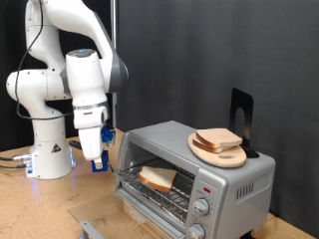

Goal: Make a piece of toast with the oven

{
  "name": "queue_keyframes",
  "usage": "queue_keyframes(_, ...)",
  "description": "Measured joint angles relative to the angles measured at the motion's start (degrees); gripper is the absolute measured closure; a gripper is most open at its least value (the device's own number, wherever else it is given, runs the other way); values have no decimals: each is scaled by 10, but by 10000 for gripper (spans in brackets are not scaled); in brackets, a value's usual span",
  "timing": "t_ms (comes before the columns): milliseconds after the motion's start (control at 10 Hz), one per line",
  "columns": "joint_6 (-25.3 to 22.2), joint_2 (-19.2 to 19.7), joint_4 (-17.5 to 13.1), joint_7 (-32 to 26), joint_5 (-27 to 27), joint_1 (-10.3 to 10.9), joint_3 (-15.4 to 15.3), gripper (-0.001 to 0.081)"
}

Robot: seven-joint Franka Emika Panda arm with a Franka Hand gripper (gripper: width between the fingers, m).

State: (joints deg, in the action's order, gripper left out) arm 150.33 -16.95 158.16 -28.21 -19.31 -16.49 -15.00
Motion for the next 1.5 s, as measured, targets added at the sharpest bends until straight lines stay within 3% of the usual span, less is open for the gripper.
queue_keyframes(800, 12, -1, -10, 54, -7, 1, -30, 367)
queue_keyframes(1100, 0, -11, -5, -3, -33, -1, 10, 367)
queue_keyframes(1500, -34, -30, -11, -10, -41, -18, 64, 367)
